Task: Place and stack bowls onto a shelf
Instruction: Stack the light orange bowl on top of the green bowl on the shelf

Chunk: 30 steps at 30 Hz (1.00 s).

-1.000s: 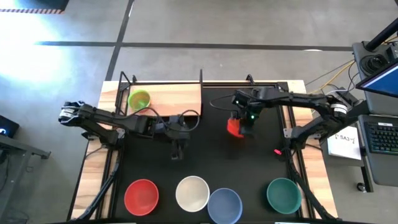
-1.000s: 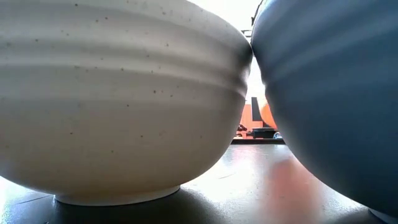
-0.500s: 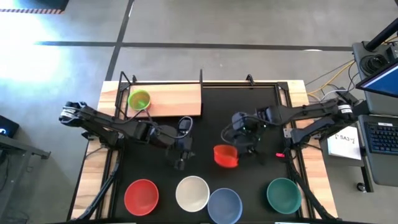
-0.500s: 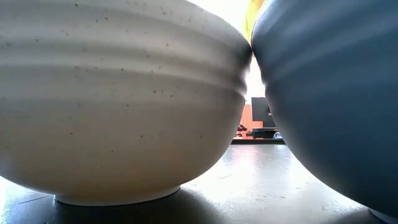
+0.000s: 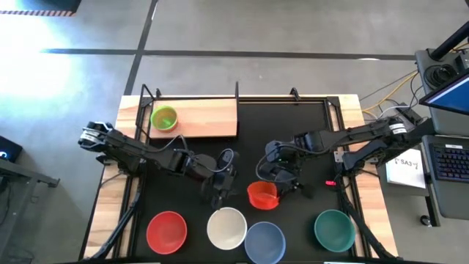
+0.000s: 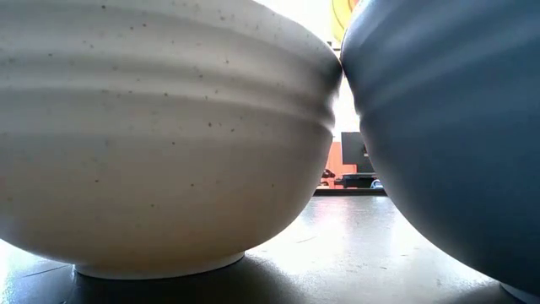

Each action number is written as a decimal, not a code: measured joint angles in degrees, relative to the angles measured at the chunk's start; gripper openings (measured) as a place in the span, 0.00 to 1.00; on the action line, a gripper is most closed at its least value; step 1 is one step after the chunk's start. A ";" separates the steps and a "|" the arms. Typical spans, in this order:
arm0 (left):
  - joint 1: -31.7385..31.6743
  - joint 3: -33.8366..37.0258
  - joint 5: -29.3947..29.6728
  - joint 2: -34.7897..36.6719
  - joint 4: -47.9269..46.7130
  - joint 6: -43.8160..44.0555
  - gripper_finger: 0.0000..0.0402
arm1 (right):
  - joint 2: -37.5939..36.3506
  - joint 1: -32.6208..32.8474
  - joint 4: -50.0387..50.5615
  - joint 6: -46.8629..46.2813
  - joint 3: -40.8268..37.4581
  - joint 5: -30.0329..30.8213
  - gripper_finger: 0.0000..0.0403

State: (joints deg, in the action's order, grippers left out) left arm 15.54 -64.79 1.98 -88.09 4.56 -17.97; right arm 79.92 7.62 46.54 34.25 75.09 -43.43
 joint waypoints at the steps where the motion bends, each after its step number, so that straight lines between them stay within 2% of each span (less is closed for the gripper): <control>1: 0.01 0.00 -0.01 0.00 -0.08 0.02 0.33 | 0.39 0.00 0.36 0.41 0.08 -0.06 0.02; 3: 0.01 0.00 -1.21 0.00 -0.07 0.08 0.33 | 1.08 0.00 0.30 1.45 0.60 -0.10 0.02; 8: 0.05 0.00 -10.16 -1.42 1.90 0.52 0.33 | 1.93 0.00 0.33 4.45 2.08 -0.12 0.02; 13: 0.16 0.00 -11.08 -3.48 4.06 1.09 0.33 | 2.36 0.00 0.26 6.27 3.39 -0.13 0.02; 20: 0.01 0.00 -16.46 -5.39 7.75 1.56 0.32 | 2.36 0.02 -0.33 8.47 3.50 -0.19 0.02; 24: -0.06 0.00 -17.44 -5.42 8.16 2.75 0.24 | 2.45 0.00 -0.63 9.31 3.50 -0.17 0.02; 30: 0.05 0.00 -19.68 -5.42 9.23 3.47 0.04 | 2.45 0.02 -3.27 9.36 3.43 -0.54 0.03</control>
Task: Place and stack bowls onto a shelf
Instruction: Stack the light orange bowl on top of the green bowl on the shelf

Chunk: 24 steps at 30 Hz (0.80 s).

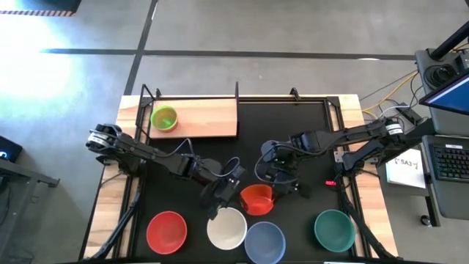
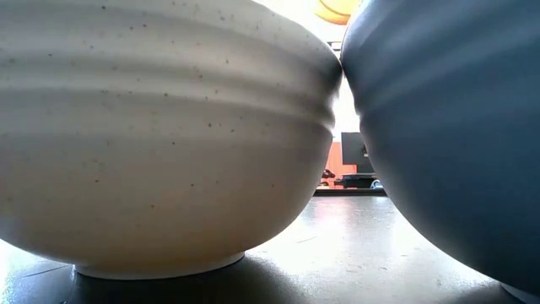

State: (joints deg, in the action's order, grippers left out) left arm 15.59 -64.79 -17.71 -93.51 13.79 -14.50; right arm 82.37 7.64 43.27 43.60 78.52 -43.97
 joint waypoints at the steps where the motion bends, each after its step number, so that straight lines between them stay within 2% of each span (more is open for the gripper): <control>1: -0.11 0.00 -0.80 -0.01 0.00 0.38 0.02 | 0.00 0.00 -0.83 0.01 0.00 -0.02 0.03; 6: -0.15 0.00 -2.32 -0.02 -0.38 0.61 0.01 | 0.00 -0.02 -3.62 -0.41 -0.02 0.15 0.09; 14: -0.49 0.00 -0.96 -0.09 -1.25 0.49 0.00 | -0.13 -0.30 -6.05 -7.19 -0.02 1.13 0.27; 17: -0.66 0.00 -1.03 -0.09 -1.58 0.92 0.00 | -0.17 -0.39 -6.21 -9.71 -0.02 3.56 0.33; 21: -0.93 0.06 -1.22 -0.09 -2.48 1.78 0.00 | -0.31 -0.75 -5.72 -14.75 -0.02 9.74 0.39; 24: -1.39 0.09 -1.05 -0.09 -2.86 1.92 0.00 | -0.98 -1.35 -5.04 -18.28 -0.03 11.36 0.41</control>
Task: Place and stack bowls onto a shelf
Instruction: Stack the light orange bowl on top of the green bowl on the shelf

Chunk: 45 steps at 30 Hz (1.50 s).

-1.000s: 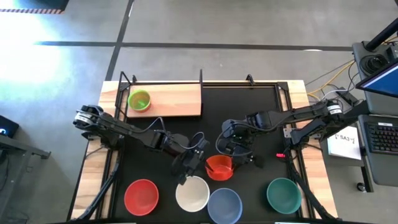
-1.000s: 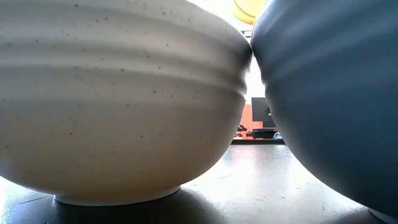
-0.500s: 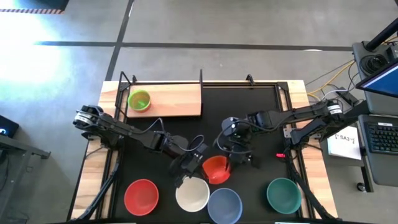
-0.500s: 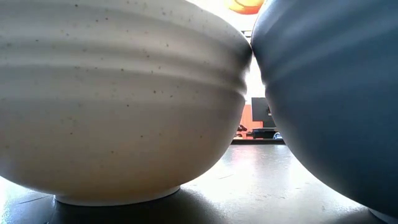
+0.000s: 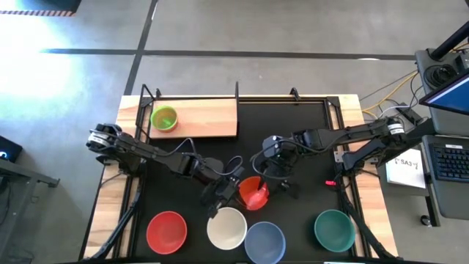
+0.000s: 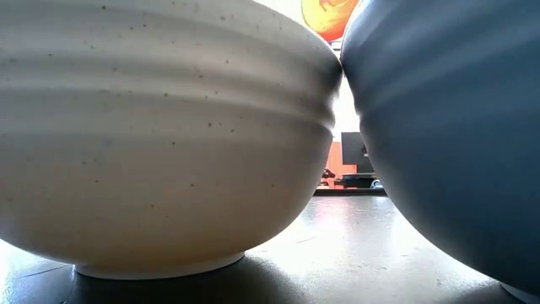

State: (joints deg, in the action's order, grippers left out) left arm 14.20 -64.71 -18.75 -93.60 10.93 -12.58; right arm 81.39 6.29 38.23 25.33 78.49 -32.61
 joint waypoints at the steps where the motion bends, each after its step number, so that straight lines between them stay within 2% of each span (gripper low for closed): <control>1: -0.26 0.00 0.10 0.00 -0.02 0.09 0.00 | -0.48 -0.26 0.47 -0.89 -0.01 0.24 0.42; 8: -3.60 -0.07 0.76 0.34 -2.98 3.54 0.00 | -5.18 -1.21 4.89 -5.47 0.01 5.36 0.43; 12: -5.23 -0.09 0.54 1.47 -4.44 3.63 0.00 | -7.64 -1.13 6.13 -7.79 0.01 13.19 0.42; 15: -6.26 -0.09 1.83 2.95 -7.92 4.15 0.00 | -9.13 -1.12 7.71 -10.44 0.01 21.49 0.43; 18: -7.01 -0.48 10.21 5.61 -15.02 4.83 0.00 | -10.11 -1.14 10.19 -13.36 0.03 30.89 0.42; 22: -7.35 -3.30 28.94 9.55 -29.29 6.78 0.00 | -10.41 -1.14 14.12 -18.10 0.03 39.82 0.42; 27: -8.13 -6.10 51.23 13.49 -49.10 14.14 0.00 | -10.46 -1.13 19.39 -20.99 -0.05 43.39 0.41; 29: -9.60 -5.55 56.60 15.11 -56.17 20.66 0.00 | -10.56 -1.11 20.57 -20.98 -0.29 43.40 0.41; 32: -12.84 -3.76 57.92 18.08 -65.18 29.49 0.00 | -10.93 -1.08 21.24 -20.81 -0.85 43.41 0.41; 34: -15.33 -1.84 58.48 20.23 -67.46 33.20 0.00 | -11.21 -1.08 21.23 -20.38 -1.14 43.43 0.41; 42: -29.21 7.72 58.63 26.67 -67.04 37.16 0.00 | -11.24 -1.08 21.13 -23.92 -2.53 43.36 0.41; 45: -34.00 10.09 56.55 27.17 -66.01 38.53 0.00 | -11.24 -1.08 21.22 -25.35 -3.17 43.28 0.40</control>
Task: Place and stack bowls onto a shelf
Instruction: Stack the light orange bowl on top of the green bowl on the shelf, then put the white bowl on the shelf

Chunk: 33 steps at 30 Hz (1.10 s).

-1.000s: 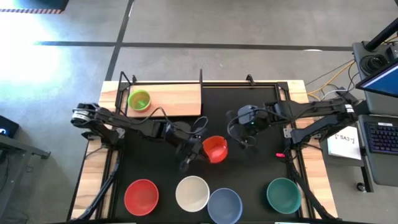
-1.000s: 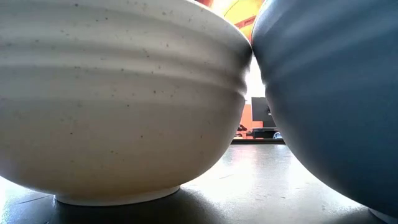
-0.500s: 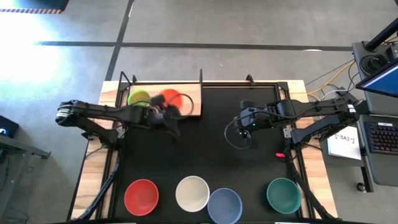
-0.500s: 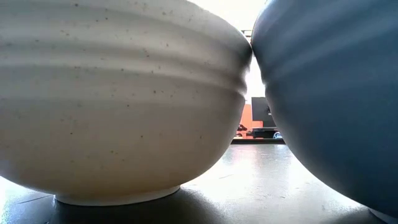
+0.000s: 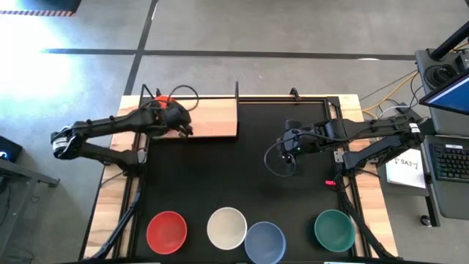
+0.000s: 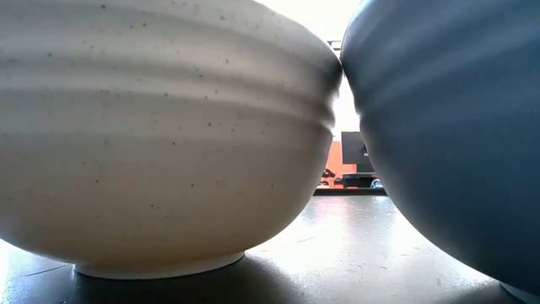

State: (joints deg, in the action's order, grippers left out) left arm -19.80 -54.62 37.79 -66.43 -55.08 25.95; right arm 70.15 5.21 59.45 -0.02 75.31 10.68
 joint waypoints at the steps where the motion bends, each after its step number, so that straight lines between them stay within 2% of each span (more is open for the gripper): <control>1: -1.22 0.84 -1.13 0.03 0.67 0.08 0.00 | 0.00 0.00 -0.01 -0.04 -0.18 0.01 0.40; 6: -3.81 5.11 -2.39 -0.65 4.39 -0.34 0.00 | 0.00 0.00 0.01 -0.42 -0.40 -0.02 0.41; 12: -3.88 8.57 -2.31 -1.70 7.80 -0.34 0.00 | 0.00 0.00 -0.12 -0.42 -0.44 -0.02 0.41; 16: -3.90 9.79 0.79 -1.71 9.03 -0.34 0.01 | 0.00 0.00 -0.14 -0.40 -0.44 -0.02 0.40; 33: -3.95 8.64 1.32 -1.27 9.57 -1.43 0.27 | 0.00 0.00 -0.16 -0.29 -0.44 -0.07 0.40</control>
State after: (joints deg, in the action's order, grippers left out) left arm -23.75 -45.99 39.11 -67.70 -45.51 24.51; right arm 70.15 5.21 59.29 -0.32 74.87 10.61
